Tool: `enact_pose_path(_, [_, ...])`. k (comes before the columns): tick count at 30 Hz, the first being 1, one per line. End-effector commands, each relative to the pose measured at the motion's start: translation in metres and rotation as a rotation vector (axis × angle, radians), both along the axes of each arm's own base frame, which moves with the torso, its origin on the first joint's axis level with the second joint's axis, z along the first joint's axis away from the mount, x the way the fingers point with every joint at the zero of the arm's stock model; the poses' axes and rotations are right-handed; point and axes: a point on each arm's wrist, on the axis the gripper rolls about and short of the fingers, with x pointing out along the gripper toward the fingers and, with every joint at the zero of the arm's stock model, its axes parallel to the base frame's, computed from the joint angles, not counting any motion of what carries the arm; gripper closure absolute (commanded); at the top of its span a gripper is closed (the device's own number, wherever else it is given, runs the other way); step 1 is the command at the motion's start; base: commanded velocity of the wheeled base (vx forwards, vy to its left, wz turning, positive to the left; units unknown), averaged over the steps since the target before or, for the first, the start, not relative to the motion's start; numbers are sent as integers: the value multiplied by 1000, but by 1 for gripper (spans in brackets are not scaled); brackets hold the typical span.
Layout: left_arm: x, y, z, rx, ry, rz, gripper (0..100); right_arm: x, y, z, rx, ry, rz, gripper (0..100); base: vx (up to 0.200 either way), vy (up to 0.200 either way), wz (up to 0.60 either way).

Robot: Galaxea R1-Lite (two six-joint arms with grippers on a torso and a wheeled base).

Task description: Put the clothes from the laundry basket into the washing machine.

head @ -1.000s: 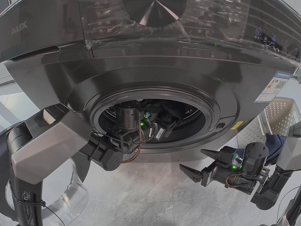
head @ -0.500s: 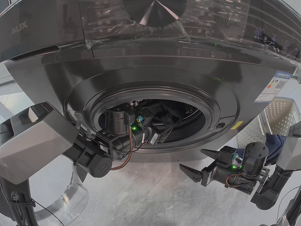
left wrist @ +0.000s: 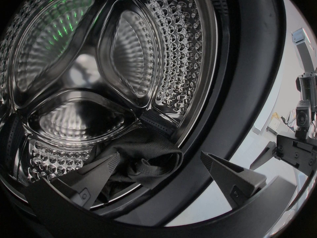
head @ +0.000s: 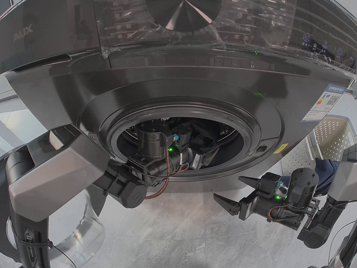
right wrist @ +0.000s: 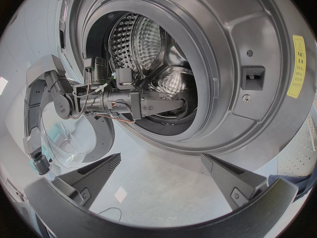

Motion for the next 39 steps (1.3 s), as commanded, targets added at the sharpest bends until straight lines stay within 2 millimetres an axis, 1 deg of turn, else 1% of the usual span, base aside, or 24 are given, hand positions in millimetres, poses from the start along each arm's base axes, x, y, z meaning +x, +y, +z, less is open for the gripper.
enact_pose_path(1, [19,-12,-22,-9,24,-1,0,1,0,0,2,-2,-1,0,0,0,0])
enact_pose_path(3, [31,-17,-32,-14,16,18,0,1,0,1,3,-3,-1,0,0,0,0])
enact_pose_path(4, [32,-17,-32,-15,15,19,0,1,0,1,3,-3,-1,0,0,0,0])
enact_pose_path(5, [41,-20,-35,-25,1,28,0,1,0,1,5,-6,-1,0,0,0,0])
enact_pose_path(6, [45,-21,-36,-32,-5,36,0,1,0,1,5,-6,-1,0,0,0,0])
enact_pose_path(9, [53,-21,-38,-41,-20,62,0,1,0,1,5,-6,-3,0,0,0,0])
enact_pose_path(10, [54,-22,-38,-45,-26,66,100,2,-1,1,5,-6,-6,0,0,0,0])
enact_pose_path(11, [55,-22,-37,-48,-30,68,100,2,-2,1,5,-6,-7,0,0,0,0])
enact_pose_path(13, [58,-24,-29,-70,-52,81,100,2,-2,1,5,-5,-7,0,0,0,0])
enact_pose_path(14, [58,-24,-29,-70,-52,81,100,2,-2,1,5,-5,-7,0,0,0,0])
enact_pose_path(15, [64,-28,-11,-146,-81,117,100,2,-2,1,3,-3,-7,0,0,0,0])
enact_pose_path(17, [70,-30,0,-208,-94,158,100,2,-1,1,3,-3,-4,0,0,0,0])
enact_pose_path(22, [96,-32,25,-335,-155,289,100,2,-2,0,-1,0,-6,0,0,0,0])
enact_pose_path(25, [102,-34,35,-386,-173,311,100,1,-2,-1,0,2,-6,0,0,0,0])
enact_pose_path(26, [104,-34,36,-394,-169,318,100,1,-1,-1,0,2,-4,0,0,0,0])
enact_pose_path(33, [107,-35,23,-380,-132,330,100,1,-2,0,0,2,-6,0,0,0,0])
enact_pose_path(36, [113,-28,20,-379,-133,357,100,0,-2,-1,-2,4,-4,0,0,0,0])
enact_pose_path(37, [113,-28,20,-379,-133,357,0,0,-2,-1,-2,4,-4,0,0,0,0])
enact_pose_path(39, [114,-25,21,-382,-136,364,0,0,-2,-1,-3,6,-6,0,0,0,0])
